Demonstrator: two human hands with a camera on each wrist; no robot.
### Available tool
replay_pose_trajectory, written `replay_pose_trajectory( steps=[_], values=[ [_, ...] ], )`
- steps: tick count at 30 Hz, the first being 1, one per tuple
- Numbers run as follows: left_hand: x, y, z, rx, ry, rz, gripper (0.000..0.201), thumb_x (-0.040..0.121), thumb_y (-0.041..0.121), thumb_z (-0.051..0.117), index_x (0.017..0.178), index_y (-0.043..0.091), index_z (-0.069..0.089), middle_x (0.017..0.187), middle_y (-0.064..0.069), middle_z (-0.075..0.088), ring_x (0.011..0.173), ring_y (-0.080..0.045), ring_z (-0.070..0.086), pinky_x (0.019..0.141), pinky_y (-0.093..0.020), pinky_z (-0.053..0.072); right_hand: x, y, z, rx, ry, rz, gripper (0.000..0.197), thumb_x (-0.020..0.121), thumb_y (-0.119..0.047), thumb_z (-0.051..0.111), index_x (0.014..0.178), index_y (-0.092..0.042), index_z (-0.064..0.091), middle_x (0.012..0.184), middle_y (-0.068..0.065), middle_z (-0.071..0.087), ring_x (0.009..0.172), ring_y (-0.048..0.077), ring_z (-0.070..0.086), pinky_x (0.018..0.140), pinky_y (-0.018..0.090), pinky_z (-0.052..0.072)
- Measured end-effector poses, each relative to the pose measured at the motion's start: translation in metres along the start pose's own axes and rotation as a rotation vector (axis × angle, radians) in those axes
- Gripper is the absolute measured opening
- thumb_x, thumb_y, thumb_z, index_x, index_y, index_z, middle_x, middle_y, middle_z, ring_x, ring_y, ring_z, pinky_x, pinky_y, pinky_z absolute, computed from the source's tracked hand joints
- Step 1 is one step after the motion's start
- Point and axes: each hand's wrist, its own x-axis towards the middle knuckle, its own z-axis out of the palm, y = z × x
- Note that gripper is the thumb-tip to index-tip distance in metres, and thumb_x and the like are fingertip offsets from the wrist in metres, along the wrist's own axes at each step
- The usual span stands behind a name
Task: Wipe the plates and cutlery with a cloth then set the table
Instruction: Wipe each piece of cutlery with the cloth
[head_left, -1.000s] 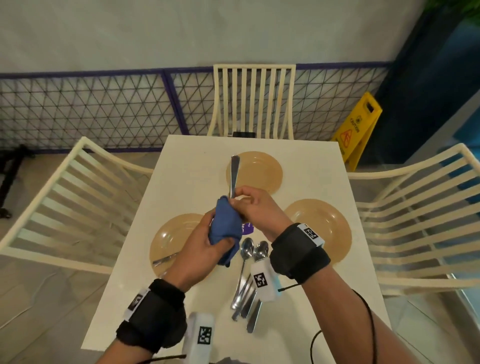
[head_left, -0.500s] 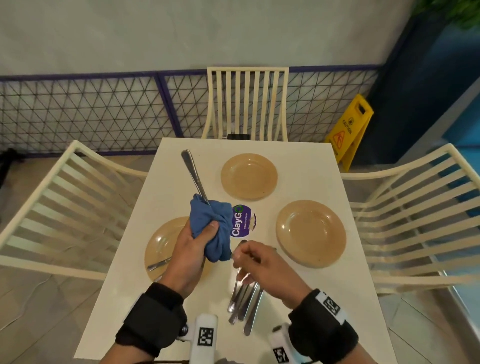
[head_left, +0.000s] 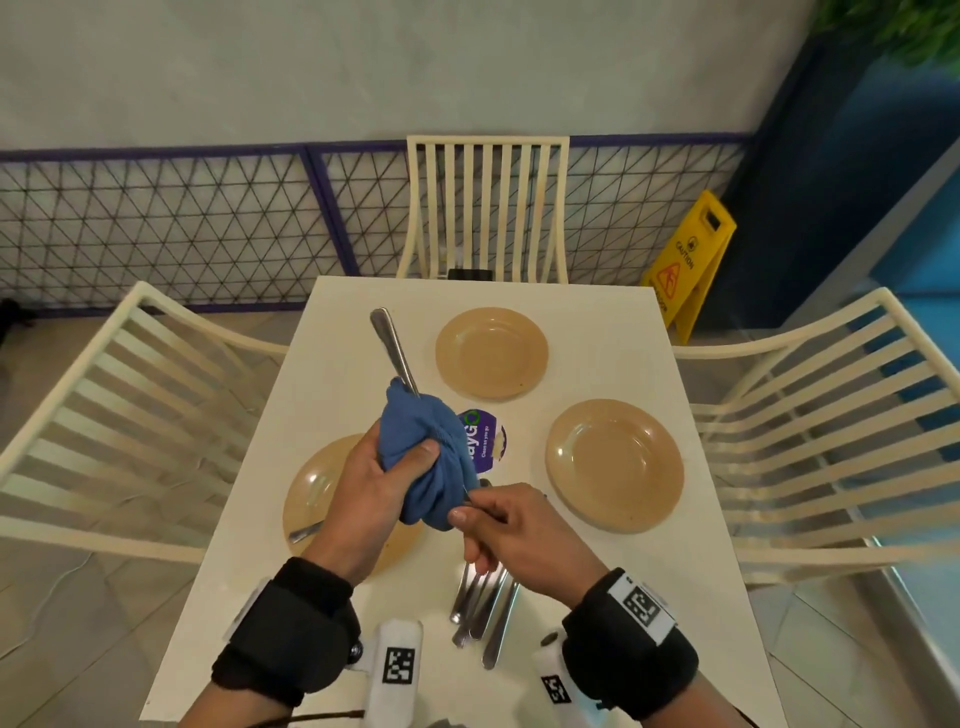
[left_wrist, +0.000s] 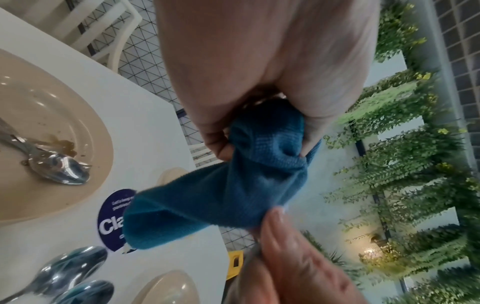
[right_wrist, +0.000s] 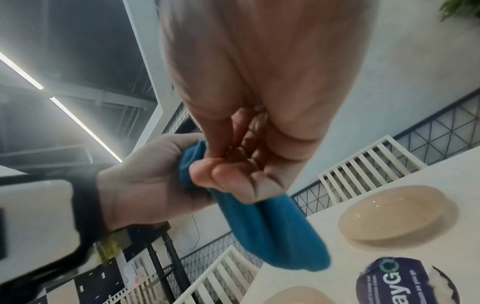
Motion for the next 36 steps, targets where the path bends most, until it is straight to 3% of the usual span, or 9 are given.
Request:
replay_pose_trajectory(
  steps=[4, 7, 10, 14, 18, 24, 29, 33, 36],
  values=[
    [0.009, 0.018, 0.003, -0.055, 0.037, 0.034, 0.030, 0.097, 0.021, 0.063, 0.126, 0.019, 0.062, 0.115, -0.009, 0.072, 0.109, -0.029, 0.069, 0.090, -0.048, 0.056, -0.006, -0.009, -0.006, 0.035, -0.001, 0.008, 0.022, 0.100, -0.024, 0.058, 0.093, -0.011, 0.074, 0.065, 0.003, 0.067, 0.057, 0.015, 0.062, 0.061, 0.024, 0.052],
    [0.009, 0.020, 0.013, -0.125, 0.044, 0.042, 0.029, 0.100, 0.023, 0.057, 0.128, 0.017, 0.061, 0.116, -0.012, 0.071, 0.107, -0.027, 0.069, 0.086, -0.043, 0.056, -0.001, -0.018, -0.010, 0.047, -0.011, 0.004, 0.025, 0.103, -0.022, 0.053, 0.099, -0.004, 0.071, 0.073, 0.005, 0.069, 0.060, 0.014, 0.064, 0.062, 0.026, 0.053],
    [0.002, 0.013, 0.020, -0.116, 0.025, 0.027, 0.028, 0.100, 0.021, 0.057, 0.126, 0.013, 0.062, 0.114, -0.014, 0.071, 0.108, -0.031, 0.068, 0.084, -0.040, 0.052, 0.002, -0.021, -0.011, 0.069, 0.013, -0.022, 0.026, 0.105, -0.019, 0.047, 0.093, -0.008, 0.067, 0.075, 0.007, 0.069, 0.057, 0.016, 0.062, 0.061, 0.031, 0.051],
    [0.012, 0.028, 0.010, -0.211, 0.100, 0.004, 0.029, 0.100, 0.021, 0.057, 0.127, 0.012, 0.062, 0.114, -0.009, 0.074, 0.104, -0.024, 0.071, 0.077, -0.033, 0.055, -0.012, -0.012, -0.011, -0.005, -0.042, 0.007, 0.027, 0.104, -0.021, 0.048, 0.094, -0.008, 0.069, 0.067, 0.005, 0.067, 0.051, 0.016, 0.058, 0.057, 0.026, 0.050],
    [0.036, 0.047, -0.008, -0.331, 0.189, 0.072, 0.038, 0.100, 0.022, 0.058, 0.134, 0.005, 0.057, 0.123, -0.014, 0.068, 0.108, -0.021, 0.068, 0.085, -0.034, 0.056, -0.025, -0.004, -0.013, 0.080, -0.123, 0.032, 0.027, 0.104, -0.019, 0.049, 0.094, -0.004, 0.069, 0.068, 0.009, 0.066, 0.051, 0.019, 0.057, 0.053, 0.023, 0.047],
    [0.005, 0.015, 0.025, -0.166, 0.091, -0.036, 0.028, 0.100, 0.024, 0.057, 0.124, 0.012, 0.062, 0.110, -0.010, 0.072, 0.105, -0.029, 0.067, 0.090, -0.045, 0.055, -0.017, 0.002, -0.010, 0.205, -0.079, 0.060, 0.029, 0.105, -0.020, 0.050, 0.097, 0.000, 0.068, 0.069, 0.012, 0.064, 0.049, 0.015, 0.056, 0.051, 0.021, 0.045],
    [0.028, 0.035, 0.004, -0.273, 0.208, 0.022, 0.031, 0.101, 0.022, 0.056, 0.130, 0.011, 0.061, 0.115, -0.004, 0.074, 0.104, -0.016, 0.072, 0.081, -0.033, 0.057, -0.030, 0.019, -0.014, 0.181, -0.120, 0.071, 0.027, 0.104, -0.019, 0.050, 0.094, -0.003, 0.070, 0.067, 0.009, 0.066, 0.051, 0.017, 0.058, 0.052, 0.022, 0.047],
    [0.010, 0.013, 0.029, -0.150, 0.087, -0.039, 0.029, 0.100, 0.026, 0.058, 0.126, 0.015, 0.062, 0.117, -0.007, 0.073, 0.108, -0.026, 0.071, 0.093, -0.046, 0.055, -0.020, 0.024, -0.010, 0.181, -0.068, 0.077, 0.029, 0.104, -0.019, 0.050, 0.097, 0.002, 0.069, 0.067, 0.008, 0.065, 0.049, 0.014, 0.058, 0.053, 0.022, 0.047],
    [-0.005, -0.014, 0.041, 0.042, 0.017, -0.059, 0.035, 0.093, 0.031, 0.064, 0.126, 0.019, 0.061, 0.117, -0.001, 0.073, 0.111, -0.024, 0.069, 0.098, -0.048, 0.054, -0.008, 0.030, -0.010, 0.189, -0.055, 0.087, 0.030, 0.104, -0.020, 0.050, 0.101, 0.004, 0.067, 0.073, 0.011, 0.067, 0.054, 0.014, 0.062, 0.056, 0.024, 0.050]
  ],
)
